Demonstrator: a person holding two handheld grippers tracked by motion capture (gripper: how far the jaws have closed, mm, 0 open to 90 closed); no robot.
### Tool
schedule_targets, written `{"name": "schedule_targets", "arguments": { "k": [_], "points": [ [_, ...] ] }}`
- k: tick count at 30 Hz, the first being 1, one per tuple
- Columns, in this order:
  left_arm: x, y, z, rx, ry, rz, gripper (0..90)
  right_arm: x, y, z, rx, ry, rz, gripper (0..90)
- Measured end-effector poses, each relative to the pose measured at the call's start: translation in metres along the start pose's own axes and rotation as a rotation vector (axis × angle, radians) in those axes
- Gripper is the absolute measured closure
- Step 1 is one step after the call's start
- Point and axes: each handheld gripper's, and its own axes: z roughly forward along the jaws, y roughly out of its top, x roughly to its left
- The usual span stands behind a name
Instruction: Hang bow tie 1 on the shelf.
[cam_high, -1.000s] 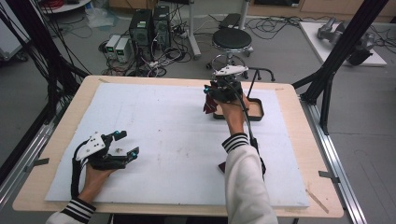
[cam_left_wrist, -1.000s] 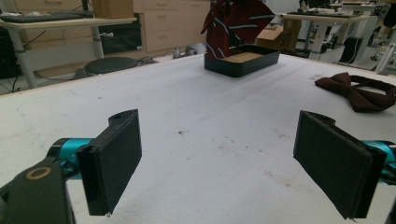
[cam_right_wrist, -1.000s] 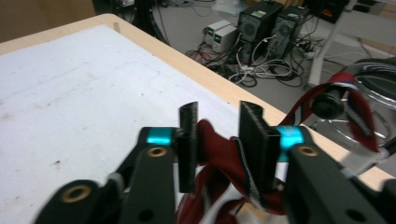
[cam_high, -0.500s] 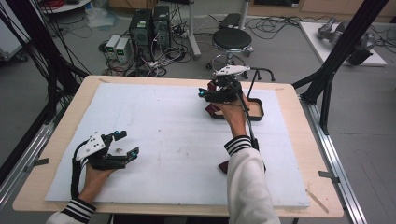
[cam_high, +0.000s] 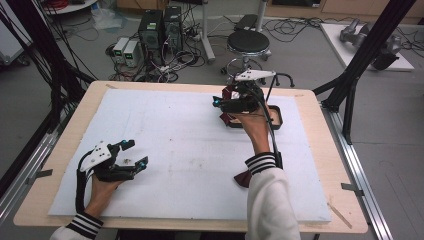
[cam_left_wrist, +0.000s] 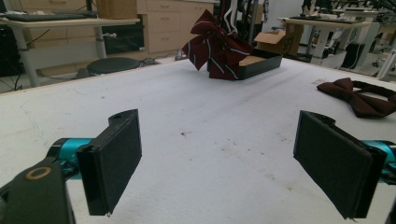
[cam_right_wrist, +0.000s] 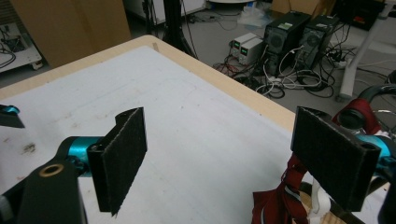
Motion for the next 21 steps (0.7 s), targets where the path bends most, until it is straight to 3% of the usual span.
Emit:
{"name": "schedule_targets", "arguments": {
  "k": [3, 5, 9, 21],
  "points": [
    [0.0, 0.0, -0.001, -0.006, 0.001, 0.002, 15.6, 0.001, -0.001, -0.008, -0.042, -0.007, -0.001, 16.7],
    [0.0, 0.0, -0.002, -0.007, 0.001, -0.001, 15.6, 0.001, -0.006, -0.016, -0.079, -0.017, 0.027, 16.7],
    [0.001, 0.0, -0.004, -0.012, 0.006, -0.012, 15.6, -0.003, -0.019, -0.035, -0.099, -0.039, 0.055, 16.7],
    [0.0, -0.001, -0.005, -0.013, 0.013, 0.003, 15.5, 0.009, -0.042, -0.074, -0.152, -0.081, 0.032, 15.5]
  ]
}}
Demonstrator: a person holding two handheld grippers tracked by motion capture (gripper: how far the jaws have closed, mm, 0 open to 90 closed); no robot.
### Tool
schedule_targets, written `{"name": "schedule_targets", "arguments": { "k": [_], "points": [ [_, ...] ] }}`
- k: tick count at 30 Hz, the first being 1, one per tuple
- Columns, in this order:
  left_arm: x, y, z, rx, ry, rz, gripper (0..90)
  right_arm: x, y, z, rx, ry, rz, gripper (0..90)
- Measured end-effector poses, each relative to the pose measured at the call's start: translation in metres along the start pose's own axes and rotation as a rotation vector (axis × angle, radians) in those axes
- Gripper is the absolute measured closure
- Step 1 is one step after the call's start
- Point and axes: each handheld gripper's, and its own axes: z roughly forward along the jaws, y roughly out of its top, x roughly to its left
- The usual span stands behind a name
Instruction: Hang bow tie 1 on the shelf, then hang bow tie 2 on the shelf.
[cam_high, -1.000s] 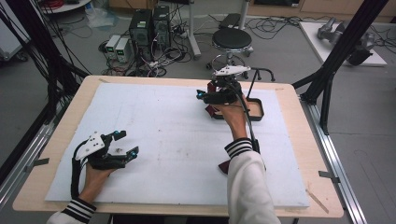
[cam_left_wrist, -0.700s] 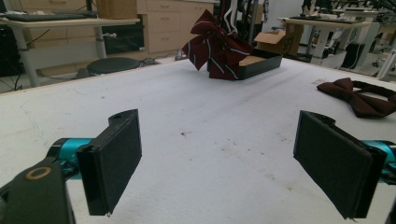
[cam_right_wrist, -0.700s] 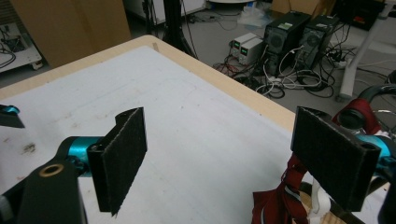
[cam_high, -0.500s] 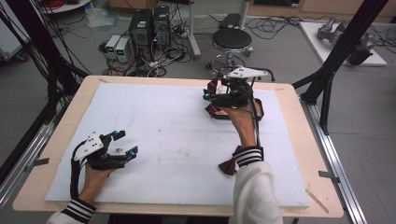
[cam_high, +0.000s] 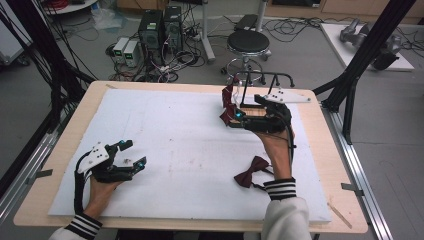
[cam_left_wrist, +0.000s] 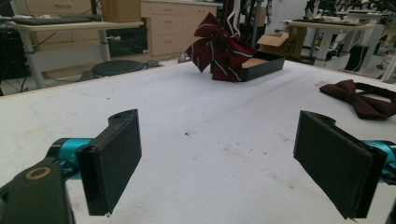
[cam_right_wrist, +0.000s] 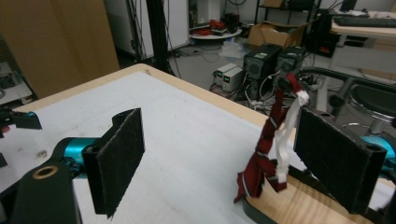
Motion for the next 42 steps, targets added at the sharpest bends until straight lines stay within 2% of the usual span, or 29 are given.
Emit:
{"name": "schedule_targets", "arguments": {
  "k": [1, 7, 11, 23, 35, 39, 42],
  "points": [
    [0.0, 0.0, 0.0, 0.001, 0.001, 0.001, 15.3, 0.001, -0.004, -0.008, -0.005, -0.006, 0.001, 15.5],
    [-0.001, -0.001, -0.001, -0.011, 0.013, 0.009, 15.3, 0.001, -0.018, -0.028, -0.014, -0.025, 0.005, 15.5],
    [-0.001, -0.001, -0.001, -0.009, 0.016, 0.009, 15.3, -0.003, -0.032, -0.043, -0.023, -0.044, 0.024, 15.5],
    [-0.002, -0.001, -0.001, -0.013, 0.016, 0.01, 15.3, -0.008, -0.054, -0.067, -0.049, -0.076, 0.031, 15.5],
    [-0.002, -0.001, -0.001, -0.011, 0.019, 0.01, 15.3, -0.012, -0.059, -0.072, -0.05, -0.076, 0.032, 15.5],
    [-0.002, -0.001, -0.001, -0.012, 0.018, 0.01, 15.3, -0.012, -0.059, -0.07, -0.033, -0.072, 0.027, 15.5],
    [-0.002, -0.001, -0.001, -0.012, 0.019, 0.011, 15.4, -0.012, -0.057, -0.069, -0.013, -0.055, 0.005, 15.5]
  ]
}}
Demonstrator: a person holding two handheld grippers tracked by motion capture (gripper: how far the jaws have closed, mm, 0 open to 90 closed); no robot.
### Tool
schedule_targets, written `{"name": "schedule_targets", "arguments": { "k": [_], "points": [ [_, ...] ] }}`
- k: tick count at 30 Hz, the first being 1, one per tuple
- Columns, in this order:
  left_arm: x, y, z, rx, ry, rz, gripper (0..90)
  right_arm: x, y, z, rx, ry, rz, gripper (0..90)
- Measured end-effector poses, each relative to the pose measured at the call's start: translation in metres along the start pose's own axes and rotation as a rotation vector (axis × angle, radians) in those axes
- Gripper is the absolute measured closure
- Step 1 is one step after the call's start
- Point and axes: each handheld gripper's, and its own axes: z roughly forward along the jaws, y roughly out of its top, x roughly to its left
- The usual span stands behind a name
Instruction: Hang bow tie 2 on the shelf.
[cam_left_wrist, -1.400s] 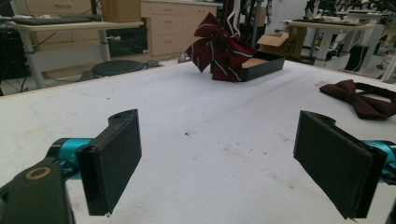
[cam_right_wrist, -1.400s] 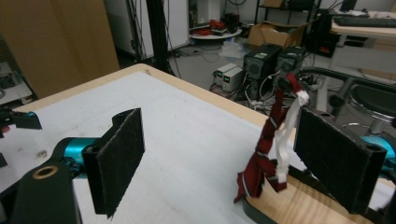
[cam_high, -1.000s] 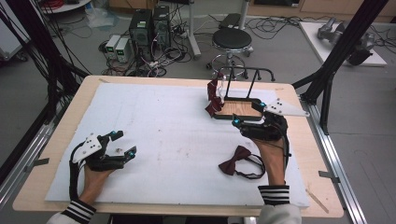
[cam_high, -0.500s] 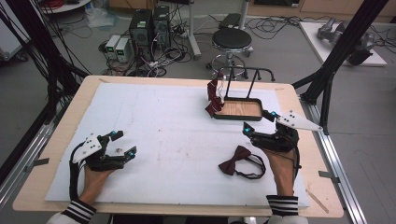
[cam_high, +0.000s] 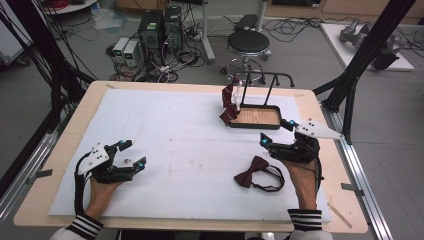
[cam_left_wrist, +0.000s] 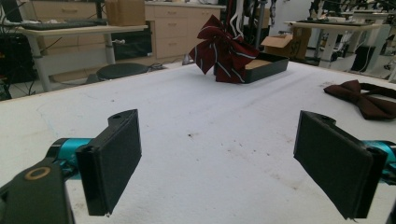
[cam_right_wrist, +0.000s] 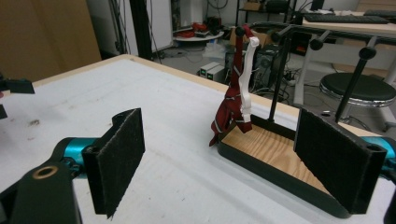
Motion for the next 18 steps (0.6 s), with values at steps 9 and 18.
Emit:
{"name": "schedule_targets", "arguments": {
  "k": [9, 18],
  "points": [
    [0.0001, 0.0, -0.0001, 0.003, 0.0, 0.002, 15.3, -0.0034, 0.0049, 0.0019, 0.06, 0.056, -0.046, 15.5],
    [0.0002, -0.0001, 0.0, 0.0, -0.002, -0.001, 15.3, -0.0068, 0.0045, 0.0043, 0.114, 0.08, -0.067, 14.3]
  ]
}}
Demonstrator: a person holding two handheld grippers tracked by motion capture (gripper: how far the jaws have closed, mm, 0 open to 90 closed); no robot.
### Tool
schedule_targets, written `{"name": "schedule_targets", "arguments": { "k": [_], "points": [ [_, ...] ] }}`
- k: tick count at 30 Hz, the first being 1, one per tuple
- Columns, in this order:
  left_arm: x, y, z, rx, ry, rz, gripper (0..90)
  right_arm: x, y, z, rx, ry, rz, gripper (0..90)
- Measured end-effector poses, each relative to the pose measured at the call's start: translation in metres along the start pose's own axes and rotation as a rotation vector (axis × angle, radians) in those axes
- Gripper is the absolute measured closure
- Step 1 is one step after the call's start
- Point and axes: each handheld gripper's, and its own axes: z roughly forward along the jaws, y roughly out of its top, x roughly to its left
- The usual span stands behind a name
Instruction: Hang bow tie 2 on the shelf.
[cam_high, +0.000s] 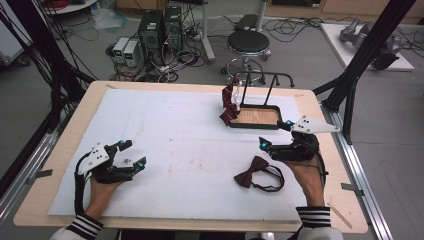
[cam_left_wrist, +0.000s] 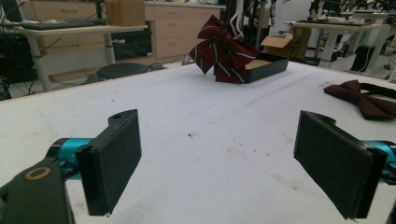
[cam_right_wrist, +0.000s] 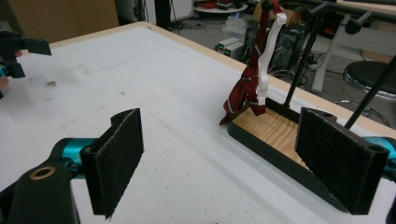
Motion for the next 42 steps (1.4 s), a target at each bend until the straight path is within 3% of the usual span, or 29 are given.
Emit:
{"name": "schedule_targets", "arguments": {
  "k": [17, 26, 34, 42],
  "points": [
    [0.0, 0.0, 0.0, 0.0, 0.0, 0.0, 15.3, -0.01, -0.017, 0.007, 0.191, 0.035, -0.065, 14.4],
    [0.0, 0.0, 0.0, 0.001, 0.001, -0.002, 15.4, -0.012, -0.027, 0.015, 0.286, 0.079, -0.105, 15.0],
    [0.0, 0.0, 0.0, 0.0, 0.0, -0.001, 15.3, -0.016, -0.034, 0.018, 0.318, 0.083, -0.09, 15.1],
    [0.0, 0.0, 0.0, 0.0, 0.003, 0.0, 15.4, -0.015, -0.052, 0.023, 0.365, 0.107, -0.072, 15.1]
  ]
}}
